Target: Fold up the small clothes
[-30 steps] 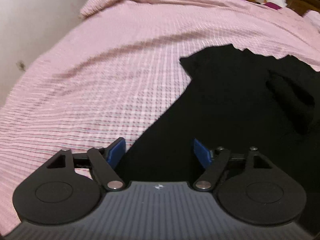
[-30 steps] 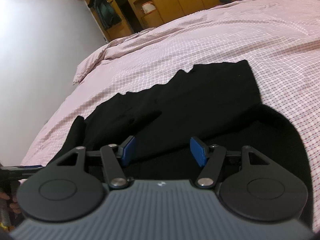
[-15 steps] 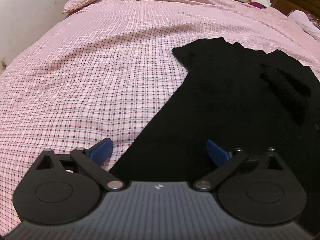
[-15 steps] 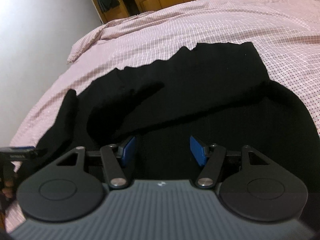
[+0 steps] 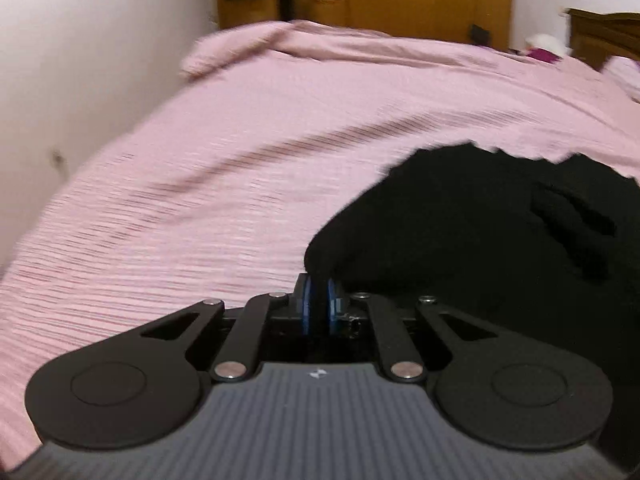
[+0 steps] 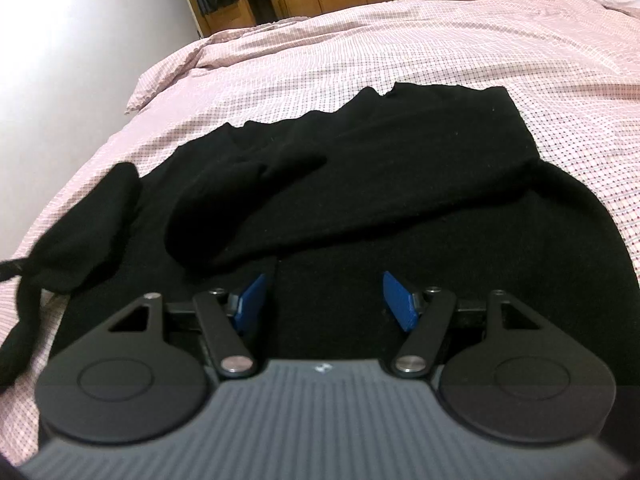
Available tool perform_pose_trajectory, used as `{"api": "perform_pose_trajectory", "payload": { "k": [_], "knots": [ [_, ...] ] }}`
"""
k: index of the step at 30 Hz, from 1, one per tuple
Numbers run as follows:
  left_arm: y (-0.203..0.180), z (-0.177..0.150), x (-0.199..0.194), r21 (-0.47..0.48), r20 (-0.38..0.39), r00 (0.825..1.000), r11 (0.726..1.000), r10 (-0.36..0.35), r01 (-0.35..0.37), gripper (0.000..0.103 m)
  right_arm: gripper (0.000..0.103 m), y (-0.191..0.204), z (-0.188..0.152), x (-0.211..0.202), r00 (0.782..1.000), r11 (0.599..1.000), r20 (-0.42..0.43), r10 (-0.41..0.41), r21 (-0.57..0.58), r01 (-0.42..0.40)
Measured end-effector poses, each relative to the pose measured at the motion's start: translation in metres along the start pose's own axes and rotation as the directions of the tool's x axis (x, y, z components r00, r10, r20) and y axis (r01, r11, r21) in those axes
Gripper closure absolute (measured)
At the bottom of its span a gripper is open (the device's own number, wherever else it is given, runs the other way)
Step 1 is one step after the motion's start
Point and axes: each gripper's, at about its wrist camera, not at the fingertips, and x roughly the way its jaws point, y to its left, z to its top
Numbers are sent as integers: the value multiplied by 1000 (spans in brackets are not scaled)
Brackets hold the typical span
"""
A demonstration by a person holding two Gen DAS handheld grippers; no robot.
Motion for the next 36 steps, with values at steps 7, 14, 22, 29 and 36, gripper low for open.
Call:
{"api": "perform_pose_trajectory", "payload": {
  "k": [7,14,22,29,36],
  "knots": [
    [38,-9,13,-21,-93,983,987,156,-159,93,35,10,11,-8,1000,1000,24,20,8,-20],
    [56,-15,13,-78,-133,979,984,152,-163,91,35,34,52,1,995,998,76,65,-26,-63],
    [48,-4,-5,-108,-120,988,988,96,-109,46,35,59,90,72,1000,999,-5,12,-33,-13],
    [43,0,-29,-90,-79,991,989,111,-117,30,34,72,85,116,998,996,-62,-26,-82,21],
    [38,0,-36,-121,-56,995,989,79,-85,29,86,74,92,108,999,999,-34,13,-44,-15]
  ]
}}
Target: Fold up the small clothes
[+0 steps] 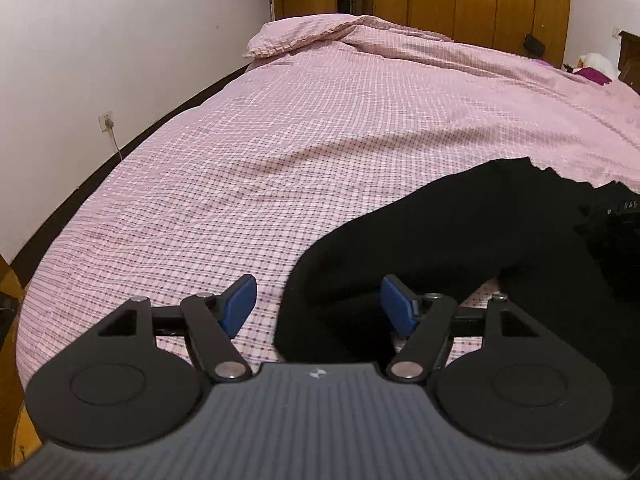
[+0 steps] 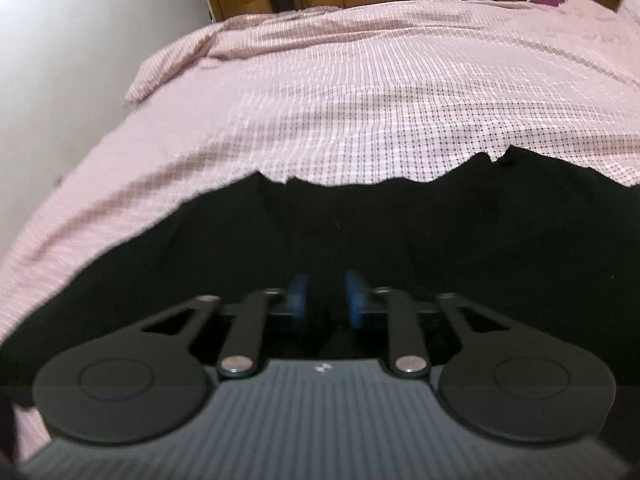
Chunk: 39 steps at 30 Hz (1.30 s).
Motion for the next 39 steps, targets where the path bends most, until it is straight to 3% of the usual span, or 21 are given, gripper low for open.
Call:
{"api": "perform_pose_trajectory", "payload": {
  "k": [2,10,16,19,23,27,30,31,32,34,39],
  "knots": [
    [-3,-1,-1,-3,3,1000,1000,-11,11,29,93,4,3,-10,999,999,36,38,3,-38],
    [-11,-5,-6,-6,10,1000,1000,-29,29,29,94,48,10,-50,963,973,146,228,-60,-221],
    [-13,-9,-11,-8,21,1000,1000,-21,21,29,94,77,7,-64,907,914,116,405,-19,-405],
    [-12,-10,-14,-11,26,1000,1000,-15,15,29,94,97,-2,-67,879,883,83,470,-52,-467],
    [-9,-12,-15,-28,26,1000,1000,-12,13,29,92,112,-21,-59,862,857,-7,508,-96,-506],
    [-10,-13,-15,-50,24,1000,999,-20,21,29,91,118,-42,-48,866,860,-123,484,-116,-497],
    [-13,-13,-19,-63,34,998,997,-46,48,29,89,110,-54,-59,863,855,-131,487,-129,-502],
    [-15,-12,-20,-64,37,998,996,-56,58,29,79,103,-58,-66,863,855,-124,489,-129,-503],
    [-18,-11,-21,-66,40,997,995,-71,74,29,60,94,-60,-73,864,855,-111,492,-124,-503],
    [-24,-11,-21,-67,44,994,992,-100,103,29,43,69,-59,-85,874,867,-59,482,-113,-486],
    [-46,-11,-12,-64,26,985,983,-171,172,28,43,-2,-57,-113,931,932,40,363,-44,-361]
  ]
}}
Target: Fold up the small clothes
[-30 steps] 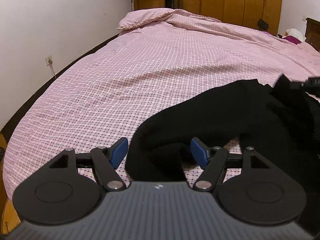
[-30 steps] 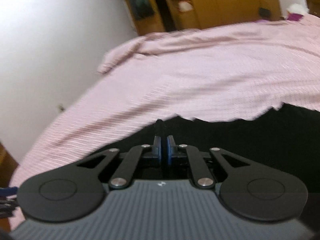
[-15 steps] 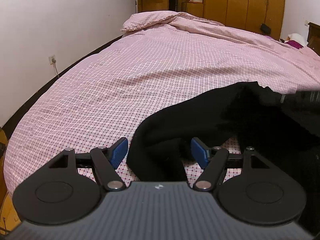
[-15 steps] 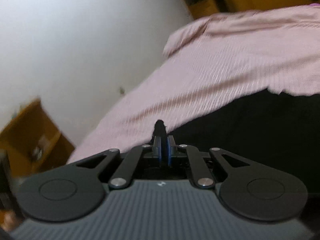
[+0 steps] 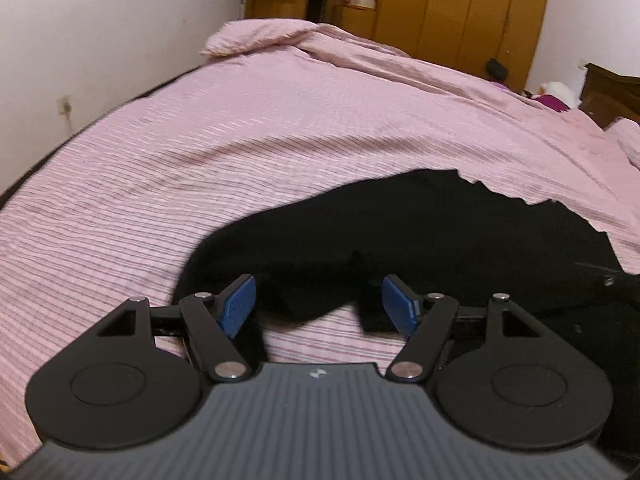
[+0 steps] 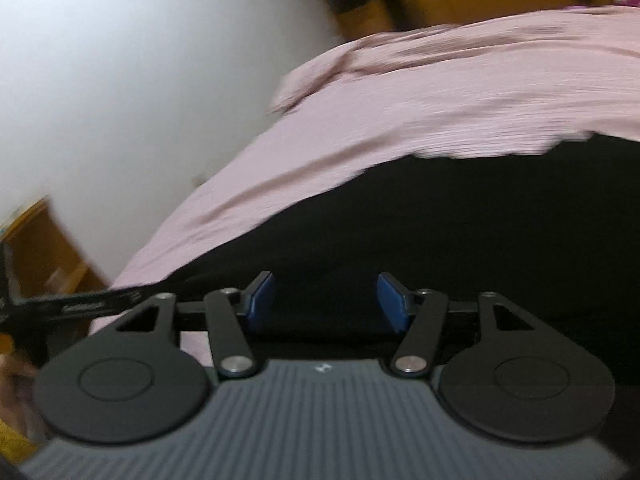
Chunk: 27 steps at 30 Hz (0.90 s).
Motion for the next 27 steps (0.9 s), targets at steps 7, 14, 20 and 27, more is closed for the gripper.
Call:
{"api": "perform_pose_trajectory", "payload": {
  "k": [7,14,20,27],
  "knots": [
    [-33,-9,29,33,-48,998,999,-29,31,28,42,-92,-11,-63,967,948,73,-243,230,220],
    [-40,-14,62,26,-97,995,999,22,-20,28,42,-146,-27,-84,934,882,79,-348,366,297],
    [-37,-11,75,-17,-85,996,1000,7,-9,28,43,-169,-29,-76,930,851,101,-353,448,274],
    [-45,-6,83,-19,-78,997,1000,-11,9,66,43,-188,-23,-71,923,809,150,-355,543,223]
  ]
}}
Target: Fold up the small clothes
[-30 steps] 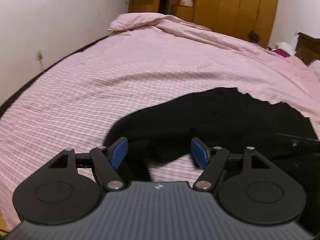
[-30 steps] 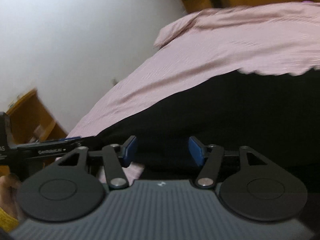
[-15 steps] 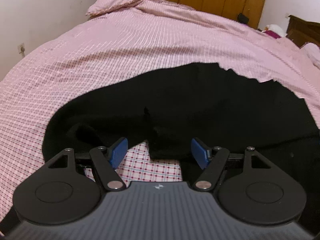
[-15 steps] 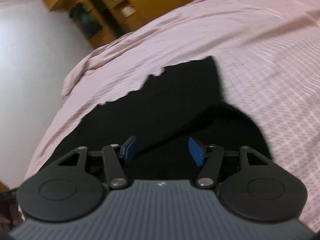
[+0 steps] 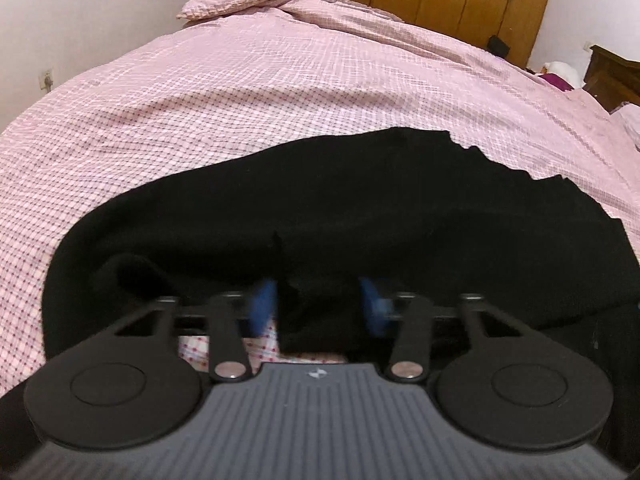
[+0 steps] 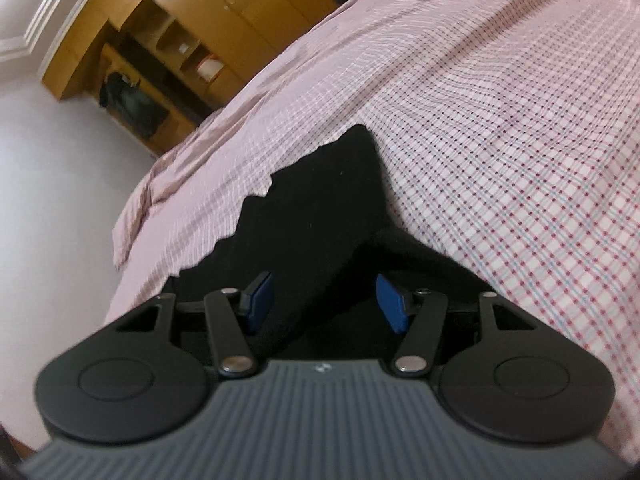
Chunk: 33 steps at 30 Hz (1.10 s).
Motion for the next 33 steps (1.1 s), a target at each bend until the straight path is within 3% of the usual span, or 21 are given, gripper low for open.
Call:
{"api": "perform_pose_trajectory", "payload": {
  "k": [1,2,3,4,10,12,15,18,25,27,29,31,33],
  "knots": [
    [-1,1,-1,-4,-1,1000,1000,-10,10,80,44,-1,3,3,1000,1000,0,6,7,-6],
    [-1,2,-3,-14,-5,1000,999,-30,30,86,55,0,4,6,1000,1000,-1,7,8,-7],
    [-2,3,-6,-23,0,999,999,-37,37,87,69,0,6,8,1000,1000,-1,2,7,-2],
    [-4,4,-11,-22,9,999,999,-36,36,88,97,0,9,11,1000,1000,-6,-11,5,11],
    [-17,7,-38,-10,23,998,998,-63,63,89,96,0,21,-13,992,999,122,-28,-27,32],
    [-24,3,-38,16,10,999,999,-34,33,89,96,-6,25,-17,987,998,147,-57,-31,62],
    [-31,-6,-24,85,-27,998,994,64,-62,89,96,-20,28,-7,992,997,95,-78,-20,80],
    [-30,-15,-14,75,-60,996,995,73,-69,89,95,-31,24,3,994,995,38,-98,-18,99],
    [-32,-13,-23,89,-47,992,989,120,-115,87,94,-30,19,2,994,994,13,-106,-34,106],
    [-28,-13,-29,73,-46,991,990,122,-118,85,83,-24,20,0,993,992,10,-120,-45,120],
    [-24,-12,-36,66,-40,990,989,134,-131,78,57,-18,19,-8,993,991,23,-114,-66,116],
    [-20,-12,-45,65,-26,989,987,149,-147,69,44,-8,17,-14,994,989,39,-104,-99,107],
    [-14,-12,-56,58,-6,986,985,164,-164,56,44,0,15,-21,995,985,44,-95,-139,100]
  ]
}}
